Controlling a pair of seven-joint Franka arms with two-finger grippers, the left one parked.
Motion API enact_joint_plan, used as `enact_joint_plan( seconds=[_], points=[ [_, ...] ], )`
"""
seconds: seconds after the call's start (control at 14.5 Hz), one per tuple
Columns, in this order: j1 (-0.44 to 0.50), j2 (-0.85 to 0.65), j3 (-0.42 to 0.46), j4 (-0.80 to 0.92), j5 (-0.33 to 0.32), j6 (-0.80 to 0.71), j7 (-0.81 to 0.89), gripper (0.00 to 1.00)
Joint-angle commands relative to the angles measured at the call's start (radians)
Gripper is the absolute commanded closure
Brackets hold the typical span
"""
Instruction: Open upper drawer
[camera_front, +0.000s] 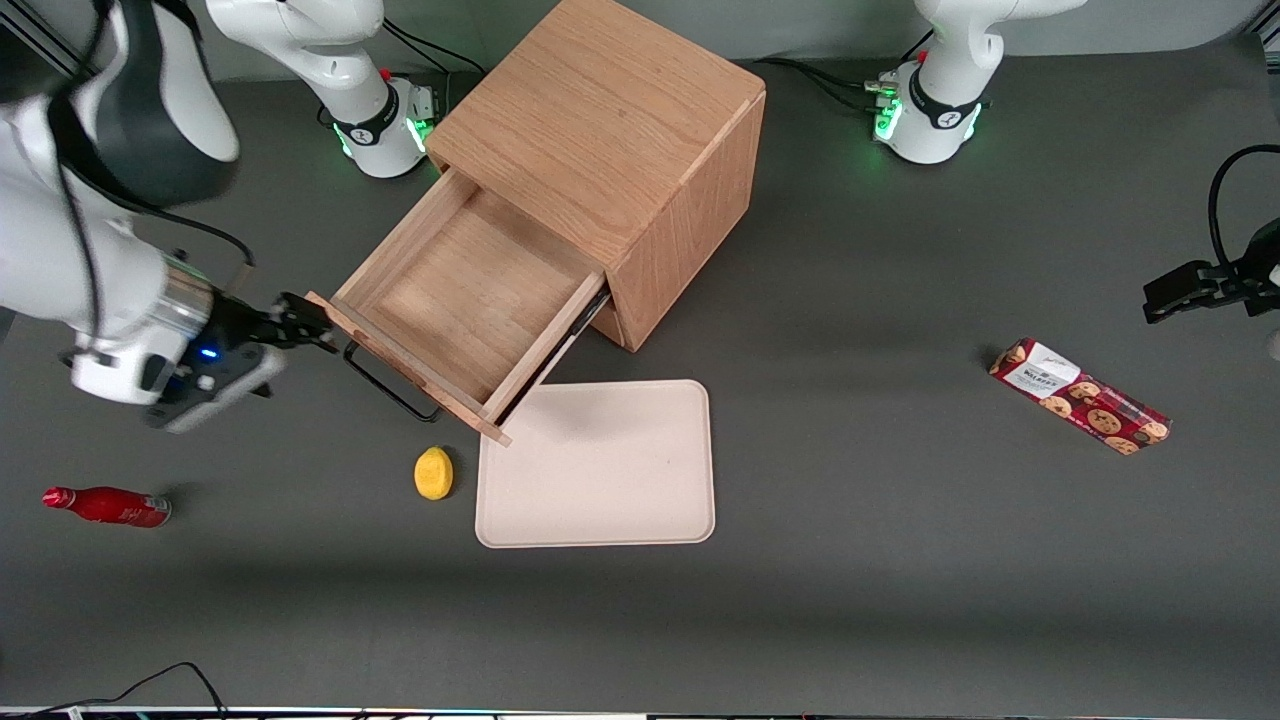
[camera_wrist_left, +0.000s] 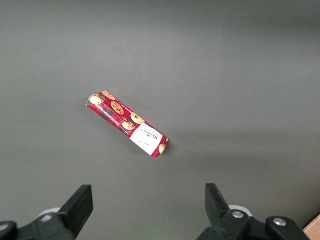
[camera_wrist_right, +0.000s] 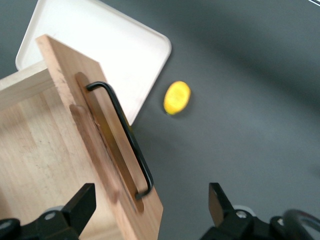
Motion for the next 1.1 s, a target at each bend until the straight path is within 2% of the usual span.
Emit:
enact_joint_plan(
  seconds=[0.0,0.28,0.34,0.48,0.55,0.83,1.03],
  points=[
    [0.019,-0.078,-0.084,-0.004,-0.031,-0.069,0.126,0.00],
    [0.020,-0.177,-0.198,-0.010,-0.038,-0.154,0.286,0.00],
    [0.020,-0.193,-0.204,-0.011,-0.043,-0.178,0.289,0.00],
    [0.023,-0.229,-0.206,-0.014,-0.109,-0.212,0.303,0.00],
    [0.023,-0.243,-0.207,-0.022,-0.117,-0.222,0.305,0.00],
    [0.023,-0.253,-0.207,-0.039,-0.117,-0.220,0.402,0.00],
    [0.022,-0.247,-0.207,-0.038,-0.111,-0.209,0.413,0.00]
  ],
)
